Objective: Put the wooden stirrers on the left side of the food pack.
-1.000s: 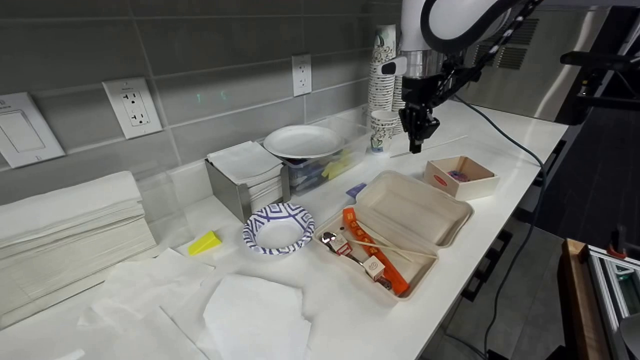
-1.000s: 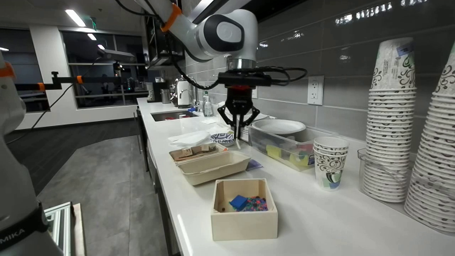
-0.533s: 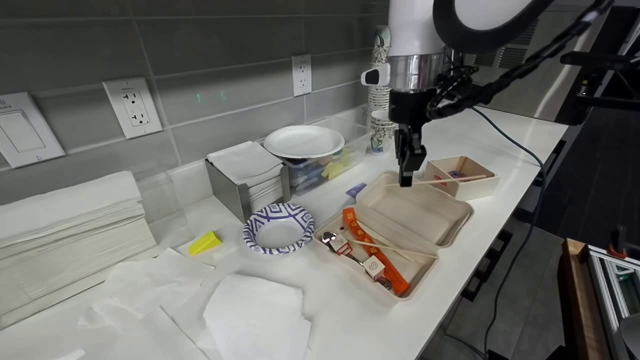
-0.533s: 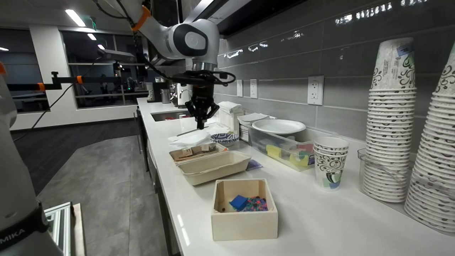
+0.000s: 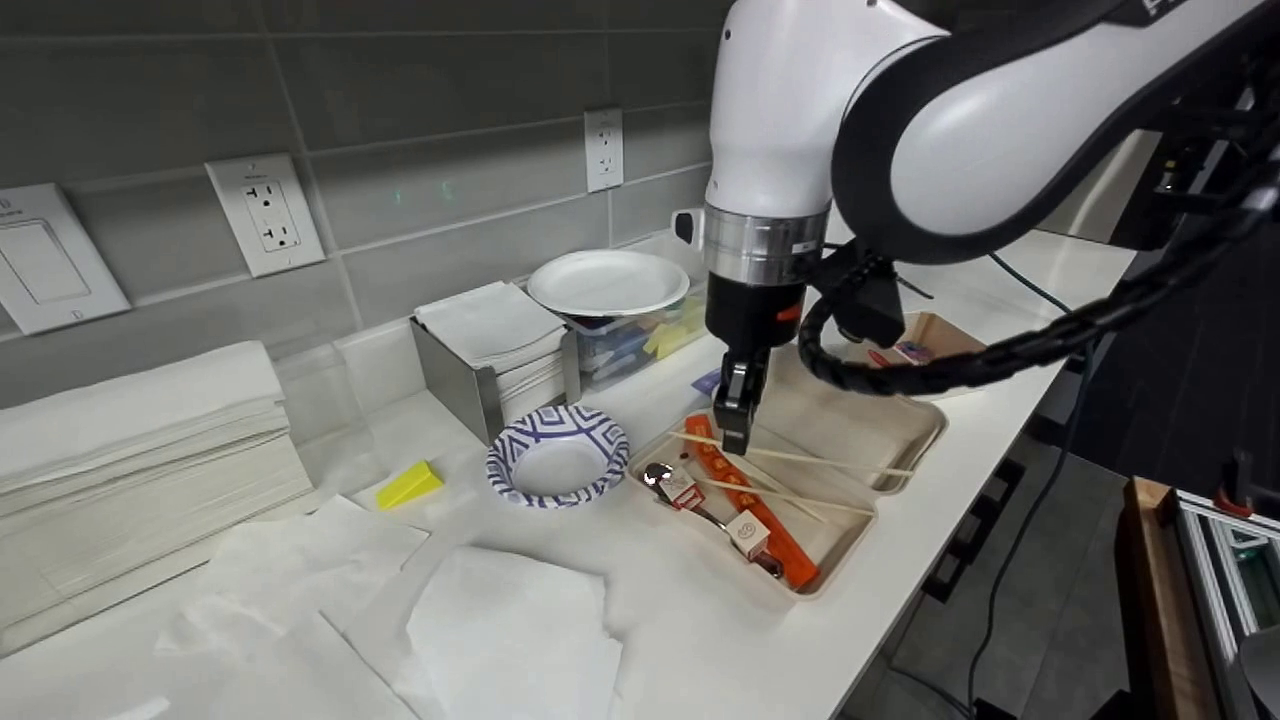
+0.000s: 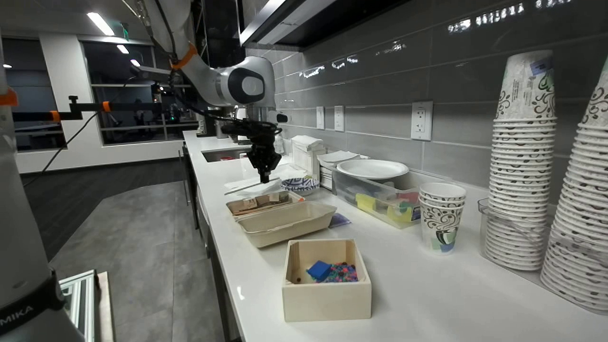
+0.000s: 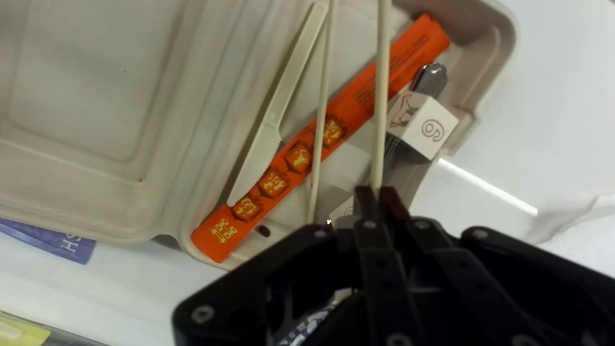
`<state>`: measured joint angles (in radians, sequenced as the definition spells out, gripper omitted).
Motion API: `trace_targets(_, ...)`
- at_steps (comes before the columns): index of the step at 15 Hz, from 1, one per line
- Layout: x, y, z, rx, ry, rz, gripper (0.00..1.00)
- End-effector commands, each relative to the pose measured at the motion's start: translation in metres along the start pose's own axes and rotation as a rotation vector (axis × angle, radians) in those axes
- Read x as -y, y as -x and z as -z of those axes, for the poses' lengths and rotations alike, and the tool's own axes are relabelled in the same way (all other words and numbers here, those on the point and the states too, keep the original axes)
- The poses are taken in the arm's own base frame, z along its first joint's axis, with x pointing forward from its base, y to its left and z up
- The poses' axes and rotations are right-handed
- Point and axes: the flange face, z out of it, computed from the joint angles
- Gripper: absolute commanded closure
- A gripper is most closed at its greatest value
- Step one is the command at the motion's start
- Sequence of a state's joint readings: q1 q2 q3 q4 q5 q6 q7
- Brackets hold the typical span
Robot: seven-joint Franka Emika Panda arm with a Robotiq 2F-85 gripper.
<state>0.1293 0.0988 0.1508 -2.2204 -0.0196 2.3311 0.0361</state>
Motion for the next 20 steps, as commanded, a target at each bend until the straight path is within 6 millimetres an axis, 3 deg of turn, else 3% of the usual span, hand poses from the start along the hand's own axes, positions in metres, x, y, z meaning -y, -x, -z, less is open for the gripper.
trace_targets(1, 0.001, -0.019, -0.026, -0.017, 0.047, -0.058, 0.98)
trace_targets(7, -0.007, -0.033, -0.044, 0.005, 0.103, -0.028, 0.98)
trace_targets(13, -0.004, -0.032, -0.053, 0.037, 0.111, -0.005, 0.98)
trace_targets(14, -0.004, -0.033, -0.053, 0.039, 0.111, -0.008, 0.86)
trace_targets(15, -0.005, -0.033, -0.050, 0.042, 0.109, -0.007, 0.67)
trace_targets(20, -0.021, -0.027, -0.014, 0.071, 0.136, 0.003, 0.30)
